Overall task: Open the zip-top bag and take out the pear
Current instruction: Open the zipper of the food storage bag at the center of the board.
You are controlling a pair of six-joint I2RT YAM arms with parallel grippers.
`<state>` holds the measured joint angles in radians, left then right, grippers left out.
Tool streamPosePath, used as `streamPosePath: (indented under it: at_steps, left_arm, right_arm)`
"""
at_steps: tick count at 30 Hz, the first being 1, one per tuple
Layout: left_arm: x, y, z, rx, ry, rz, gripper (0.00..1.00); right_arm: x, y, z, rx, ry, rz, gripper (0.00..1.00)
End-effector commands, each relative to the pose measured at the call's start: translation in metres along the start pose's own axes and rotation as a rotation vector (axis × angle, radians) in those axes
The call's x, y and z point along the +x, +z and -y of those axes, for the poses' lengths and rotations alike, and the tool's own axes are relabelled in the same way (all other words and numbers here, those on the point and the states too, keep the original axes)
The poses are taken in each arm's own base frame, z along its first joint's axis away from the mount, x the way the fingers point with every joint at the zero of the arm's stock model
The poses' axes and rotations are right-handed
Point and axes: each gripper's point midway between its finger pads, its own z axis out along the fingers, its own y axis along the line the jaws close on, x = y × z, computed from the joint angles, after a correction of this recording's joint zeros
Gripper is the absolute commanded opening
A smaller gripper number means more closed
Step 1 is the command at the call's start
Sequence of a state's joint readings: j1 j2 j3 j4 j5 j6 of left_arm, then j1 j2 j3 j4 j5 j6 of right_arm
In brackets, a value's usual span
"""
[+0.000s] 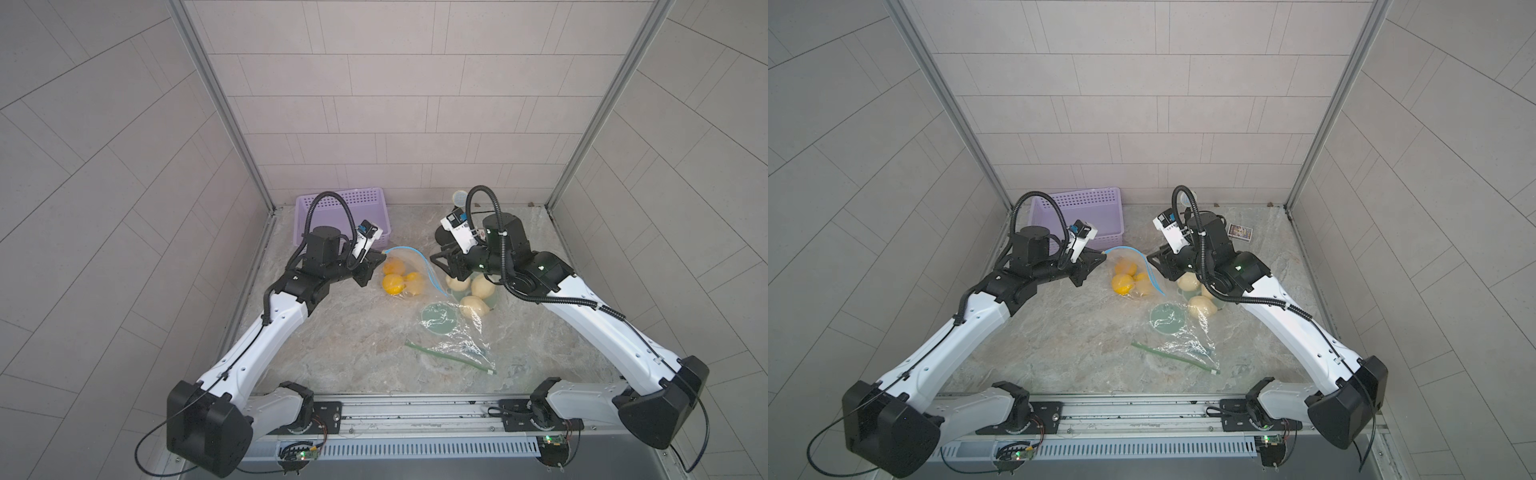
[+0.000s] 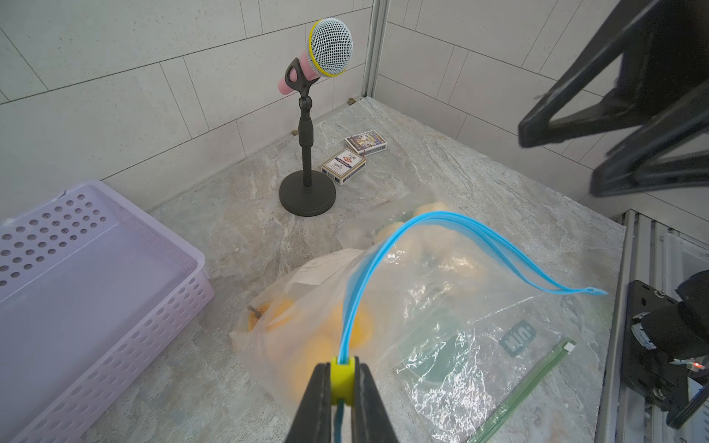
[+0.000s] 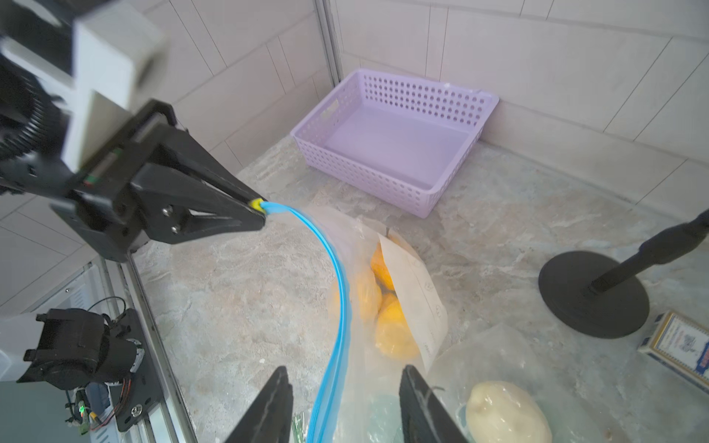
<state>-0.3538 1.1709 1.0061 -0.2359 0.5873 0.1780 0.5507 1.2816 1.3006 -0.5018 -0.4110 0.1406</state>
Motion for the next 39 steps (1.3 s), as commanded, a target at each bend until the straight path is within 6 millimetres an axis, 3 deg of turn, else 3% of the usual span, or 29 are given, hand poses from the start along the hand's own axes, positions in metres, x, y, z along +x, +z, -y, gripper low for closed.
streamPosePath:
  at_steps: [1,10,17,25,27,30,32,33,35,36,37,38,39]
  left_arm:
    - [-0.012,-0.002,0.002,0.015,0.033,0.023,0.1]
    - [-0.009,-0.001,0.002,0.016,0.031,0.013,0.1]
    - [-0.009,0.0,0.002,0.021,0.029,0.011,0.1]
    - [-0.01,-0.001,0.005,0.037,0.027,0.015,0.1]
    - [-0.009,-0.001,0.007,0.048,0.027,0.015,0.1]
    - [-0.009,-0.001,0.007,0.048,0.026,0.016,0.1]
    - [-0.014,-0.002,0.002,0.02,-0.005,0.027,0.11]
    - [-0.02,-0.005,-0.006,-0.021,-0.037,0.034,0.16]
    - [-0.042,-0.018,-0.018,-0.092,-0.149,0.051,0.53]
    - [-0.055,-0.024,-0.016,-0.087,-0.194,0.065,0.58]
    - [-0.072,-0.03,-0.004,-0.023,-0.254,0.097,0.63]
    - [-0.086,-0.034,0.013,0.072,-0.33,0.128,0.75]
    - [-0.093,-0.035,0.028,0.134,-0.387,0.139,0.79]
  right_arm:
    - [0.017,0.006,-0.002,-0.006,0.019,-0.067,0.47]
    - [0.032,0.014,0.0,0.002,0.024,-0.1,0.44]
    - [0.037,0.019,0.008,0.036,0.033,-0.112,0.32]
    - [0.039,0.03,0.011,0.042,0.043,-0.137,0.25]
    - [0.04,0.033,0.008,0.039,0.038,-0.151,0.19]
    - [0.04,0.038,0.004,0.056,0.02,-0.163,0.02]
    - [0.034,0.036,0.003,0.07,0.027,-0.148,0.0]
    - [0.028,0.034,0.004,0.079,0.038,-0.126,0.0]
    - [0.014,0.027,0.006,0.102,0.065,-0.068,0.0]
    - [0.009,0.024,0.008,0.121,0.08,-0.047,0.0]
    - [0.003,0.021,0.008,0.127,0.095,-0.023,0.0]
    - [-0.003,0.018,0.004,0.115,0.107,0.007,0.0]
    - [-0.007,0.016,-0.001,0.1,0.106,0.029,0.0]
